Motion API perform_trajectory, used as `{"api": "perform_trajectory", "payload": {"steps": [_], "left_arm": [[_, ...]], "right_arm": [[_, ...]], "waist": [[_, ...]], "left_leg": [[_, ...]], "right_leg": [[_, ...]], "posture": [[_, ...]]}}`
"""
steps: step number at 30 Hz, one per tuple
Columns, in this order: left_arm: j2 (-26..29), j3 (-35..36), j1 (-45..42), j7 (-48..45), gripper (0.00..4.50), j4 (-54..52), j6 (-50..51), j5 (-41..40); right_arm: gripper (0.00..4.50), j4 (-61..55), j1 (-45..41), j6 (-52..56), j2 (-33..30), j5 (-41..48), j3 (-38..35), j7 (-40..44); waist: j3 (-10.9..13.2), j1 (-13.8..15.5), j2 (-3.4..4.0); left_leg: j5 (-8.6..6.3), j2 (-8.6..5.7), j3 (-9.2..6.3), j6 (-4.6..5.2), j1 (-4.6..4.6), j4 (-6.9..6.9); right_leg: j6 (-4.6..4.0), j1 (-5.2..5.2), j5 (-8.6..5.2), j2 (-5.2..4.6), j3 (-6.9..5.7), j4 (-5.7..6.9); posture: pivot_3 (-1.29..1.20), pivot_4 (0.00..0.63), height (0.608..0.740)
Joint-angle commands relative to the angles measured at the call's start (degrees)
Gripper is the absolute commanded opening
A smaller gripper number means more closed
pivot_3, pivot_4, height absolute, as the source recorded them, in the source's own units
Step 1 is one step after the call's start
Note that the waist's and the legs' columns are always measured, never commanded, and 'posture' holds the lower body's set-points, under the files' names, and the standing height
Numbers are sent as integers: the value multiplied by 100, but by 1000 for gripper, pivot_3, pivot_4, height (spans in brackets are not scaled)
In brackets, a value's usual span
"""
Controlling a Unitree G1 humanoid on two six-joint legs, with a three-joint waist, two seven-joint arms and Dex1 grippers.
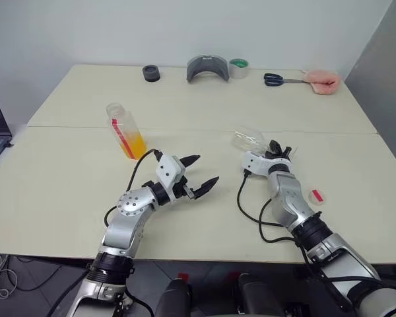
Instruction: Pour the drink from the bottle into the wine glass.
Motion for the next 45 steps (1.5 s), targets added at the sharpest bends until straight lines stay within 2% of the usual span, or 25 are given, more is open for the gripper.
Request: {"api": "perform_trajectory", "payload": {"steps": [1,6,10,13,18,24,28,32,36,45], "left_arm": [[-28,12,-14,-16,4500,-146,-53,-34],[-29,9,7,41,4500,-157,-30,4],[18,47,20,43,4500,-132,-13,9],[22,82,13,21,4500,-189,102,-87],[306,278,92,-422,4500,-615,1154,-900],[950,532,-26,-975,4500,-637,2056,-1504],[1043,688,-248,-1141,4500,-727,2825,-2096],[1241,655,-305,-1456,4500,-838,3162,-2327],[1278,548,-369,-1583,4500,-769,3211,-2270],[1339,450,-415,-1581,4500,-853,3300,-2203]], "right_arm": [[194,-49,-91,-94,-36,-26,-52,43],[187,-517,-167,-3,84,357,-527,191],[187,-937,-416,334,870,1929,-1981,481],[187,-563,-757,64,1088,2847,-2711,590],[187,527,-1422,-660,1351,4105,-3469,752],[187,1784,-1576,-1511,1480,4573,-3548,768],[187,1768,-1215,-1755,1449,4522,-3358,766],[187,879,-408,-1540,1357,4456,-3090,872],[187,-579,723,-965,1230,4489,-2968,920],[187,-2208,1870,-192,1167,4637,-2870,895]], "waist": [[0,-1,0],[1,-1,1],[1,-35,1],[2,-36,3],[2,-75,4],[4,-136,6],[2,-139,5],[-3,-137,6],[-12,-65,8],[-40,-11,5]], "left_leg": [[0,0,0,0,0,2],[0,0,0,1,-1,2],[0,4,-1,1,-3,0],[-1,2,-2,3,-2,2],[-2,1,0,4,-2,-1],[-2,2,4,6,7,-5],[-2,3,4,6,10,0],[-2,4,1,5,13,-1],[-2,0,-10,5,11,-3],[-2,1,-16,5,13,-9]], "right_leg": [[0,1,0,0,0,0],[-1,0,1,0,0,1],[-2,-3,1,3,1,4],[-3,-3,2,2,-1,8],[-4,-3,3,1,0,7],[-6,-7,3,4,7,22],[-6,-4,3,5,8,27],[-8,-1,1,6,7,29],[-9,4,0,5,2,24],[-8,18,-1,6,-3,-4]], "posture": [[0,150,740],[0,150,740],[0,150,740],[0,150,740],[0,150,740],[0,150,740],[0,150,740],[0,150,740],[0,150,740],[0,150,740]]}}
